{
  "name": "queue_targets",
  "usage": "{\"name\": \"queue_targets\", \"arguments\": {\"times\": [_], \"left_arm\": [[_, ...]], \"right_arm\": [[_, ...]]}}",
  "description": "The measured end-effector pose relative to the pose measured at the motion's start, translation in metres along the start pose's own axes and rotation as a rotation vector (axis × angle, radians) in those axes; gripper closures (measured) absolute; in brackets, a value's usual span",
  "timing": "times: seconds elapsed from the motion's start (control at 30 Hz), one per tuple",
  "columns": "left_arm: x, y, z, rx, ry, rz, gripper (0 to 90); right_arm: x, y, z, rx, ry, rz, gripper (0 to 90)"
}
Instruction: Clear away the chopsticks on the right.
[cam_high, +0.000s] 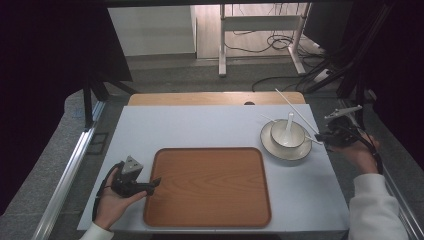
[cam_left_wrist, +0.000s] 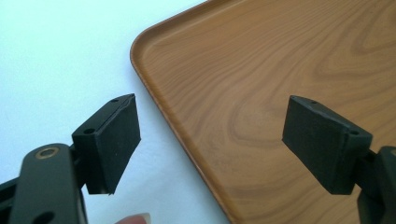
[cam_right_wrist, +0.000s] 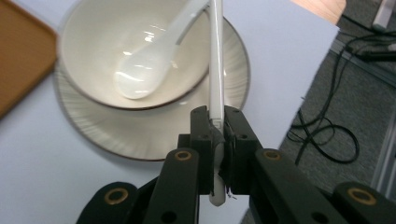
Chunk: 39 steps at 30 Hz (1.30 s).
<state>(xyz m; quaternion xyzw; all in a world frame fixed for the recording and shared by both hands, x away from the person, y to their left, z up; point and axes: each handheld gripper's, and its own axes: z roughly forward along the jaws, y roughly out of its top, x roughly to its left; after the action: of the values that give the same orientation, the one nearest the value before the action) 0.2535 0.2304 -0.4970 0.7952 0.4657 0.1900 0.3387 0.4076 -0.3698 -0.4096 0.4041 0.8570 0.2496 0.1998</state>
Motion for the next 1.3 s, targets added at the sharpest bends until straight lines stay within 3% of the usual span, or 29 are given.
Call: {"name": "queue_targets", "arguments": {"times": [0.2, 0.43, 0.67, 0.93, 0.97, 1.3], "left_arm": [[-0.001, 0.001, 0.000, -0.008, 0.002, -0.005, 19.0], [-0.002, 0.001, 0.000, -0.008, 0.004, -0.005, 19.1], [0.002, -0.002, -0.001, -0.013, 0.007, -0.014, 19.1], [0.002, 0.002, 0.001, -0.022, -0.002, -0.011, 19.1], [0.002, 0.003, 0.002, -0.023, -0.002, -0.009, 19.1], [0.000, 0.007, 0.007, -0.024, -0.014, 0.003, 19.0]], "right_arm": [[0.019, -0.008, -0.007, -0.041, 0.019, 0.043, 83.9], [0.041, -0.015, -0.011, -0.078, 0.054, 0.036, 83.8], [0.068, -0.016, -0.018, -0.112, 0.106, -0.004, 83.8], [0.095, -0.014, -0.019, -0.110, 0.141, -0.049, 83.8], [0.101, -0.013, -0.020, -0.110, 0.152, -0.073, 83.8], [0.122, -0.012, -0.019, -0.109, 0.169, -0.130, 83.8]]}}
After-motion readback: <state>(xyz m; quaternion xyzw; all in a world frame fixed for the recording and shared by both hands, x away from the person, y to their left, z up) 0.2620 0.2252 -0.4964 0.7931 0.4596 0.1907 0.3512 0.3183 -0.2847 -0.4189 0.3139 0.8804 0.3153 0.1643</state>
